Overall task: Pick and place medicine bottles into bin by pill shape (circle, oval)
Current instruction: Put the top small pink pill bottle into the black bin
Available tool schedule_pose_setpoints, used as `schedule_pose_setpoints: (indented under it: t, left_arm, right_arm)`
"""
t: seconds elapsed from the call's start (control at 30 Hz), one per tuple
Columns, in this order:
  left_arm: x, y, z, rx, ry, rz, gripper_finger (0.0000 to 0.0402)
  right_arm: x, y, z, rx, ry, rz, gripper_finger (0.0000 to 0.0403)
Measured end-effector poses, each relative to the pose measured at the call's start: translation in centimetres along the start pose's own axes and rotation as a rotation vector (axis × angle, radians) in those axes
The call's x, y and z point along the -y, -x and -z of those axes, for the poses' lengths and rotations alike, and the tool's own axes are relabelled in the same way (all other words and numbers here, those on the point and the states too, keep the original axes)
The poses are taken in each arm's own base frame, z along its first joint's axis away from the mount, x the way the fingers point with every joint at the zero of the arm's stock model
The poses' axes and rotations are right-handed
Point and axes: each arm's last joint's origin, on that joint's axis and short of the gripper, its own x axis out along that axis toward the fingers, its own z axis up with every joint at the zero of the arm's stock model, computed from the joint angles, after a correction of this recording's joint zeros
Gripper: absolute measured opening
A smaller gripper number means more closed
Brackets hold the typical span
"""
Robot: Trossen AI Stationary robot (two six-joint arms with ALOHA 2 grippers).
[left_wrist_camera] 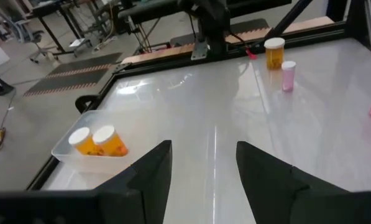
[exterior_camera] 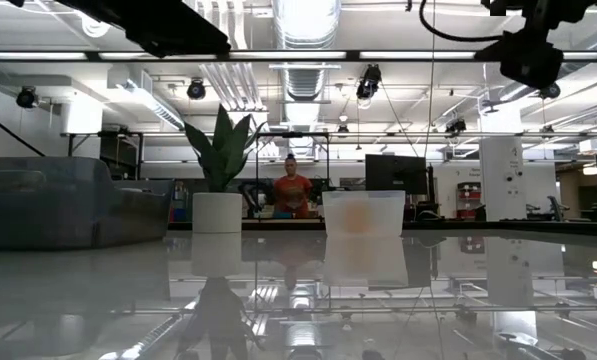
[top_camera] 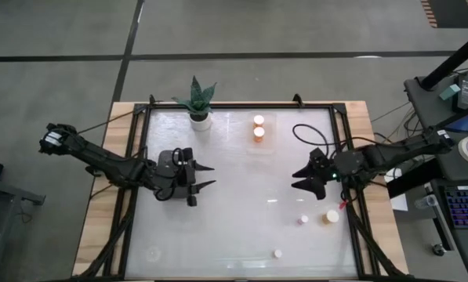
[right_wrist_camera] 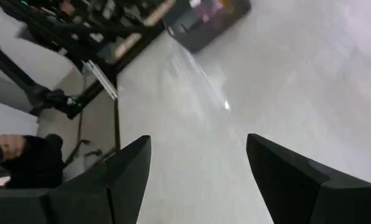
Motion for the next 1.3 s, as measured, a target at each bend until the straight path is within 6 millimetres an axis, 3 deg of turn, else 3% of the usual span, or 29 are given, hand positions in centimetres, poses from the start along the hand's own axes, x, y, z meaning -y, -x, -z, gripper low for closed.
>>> schedule_pose_setpoints:
  t: [0.53,1.3]
  left_arm:
    - [0.0,0.0,0.3,0.002,0.004,0.000,0.0164]
    - [0.0,0.0,0.4,-0.002,0.003,0.001,0.0164]
  right_arm:
    - [-3.3,-3.0,0.4,-0.536,-0.235,0.475,0.0256]
    - [-5.1,-6.9,7.6,-0.695,-0.319,0.795,0.0256]
